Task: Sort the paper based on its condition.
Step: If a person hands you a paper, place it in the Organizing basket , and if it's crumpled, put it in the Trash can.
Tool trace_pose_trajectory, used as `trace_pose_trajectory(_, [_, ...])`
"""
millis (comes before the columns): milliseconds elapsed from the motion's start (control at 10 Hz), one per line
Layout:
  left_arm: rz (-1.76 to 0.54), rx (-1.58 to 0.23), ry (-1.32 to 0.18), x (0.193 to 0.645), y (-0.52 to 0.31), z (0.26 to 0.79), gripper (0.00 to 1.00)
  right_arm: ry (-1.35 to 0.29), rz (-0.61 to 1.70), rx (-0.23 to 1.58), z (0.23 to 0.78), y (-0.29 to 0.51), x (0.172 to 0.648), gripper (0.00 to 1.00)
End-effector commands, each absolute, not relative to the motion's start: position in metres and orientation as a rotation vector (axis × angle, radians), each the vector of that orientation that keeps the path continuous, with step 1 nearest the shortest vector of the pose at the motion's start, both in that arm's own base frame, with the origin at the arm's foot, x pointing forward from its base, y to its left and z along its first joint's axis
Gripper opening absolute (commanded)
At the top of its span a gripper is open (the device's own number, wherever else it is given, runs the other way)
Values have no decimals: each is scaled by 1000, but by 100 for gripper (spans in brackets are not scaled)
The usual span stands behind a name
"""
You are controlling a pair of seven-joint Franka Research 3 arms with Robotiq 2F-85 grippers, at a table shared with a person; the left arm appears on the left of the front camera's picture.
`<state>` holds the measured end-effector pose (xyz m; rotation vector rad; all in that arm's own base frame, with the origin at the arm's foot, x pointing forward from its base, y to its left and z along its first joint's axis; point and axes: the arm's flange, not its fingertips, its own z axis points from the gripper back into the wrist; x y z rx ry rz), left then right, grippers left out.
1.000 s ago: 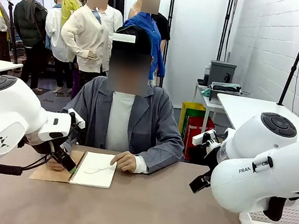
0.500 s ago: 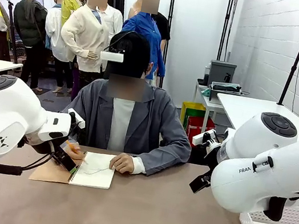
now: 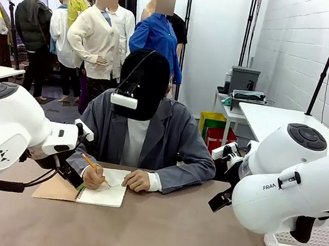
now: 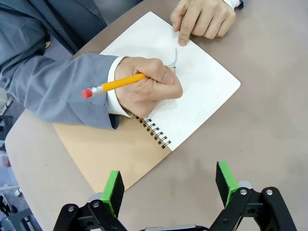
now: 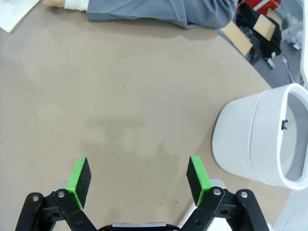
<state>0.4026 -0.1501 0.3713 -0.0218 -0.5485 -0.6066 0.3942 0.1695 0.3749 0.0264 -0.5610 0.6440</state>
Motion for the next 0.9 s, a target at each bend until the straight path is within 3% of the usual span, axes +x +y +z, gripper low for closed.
trace_pose_trajectory(0, [-607, -22, -549, 403, -150, 371, 100, -562, 644, 27, 375, 169, 394, 100])
trace_pose_trajectory(500, [-607, -22, -549, 403, -150, 371, 100, -561, 644, 26, 375, 169, 394, 100])
trace_pose_trajectory(800, [-668, -145, -417, 390, -153, 400, 100, -624, 715, -24, 391, 169, 395, 100])
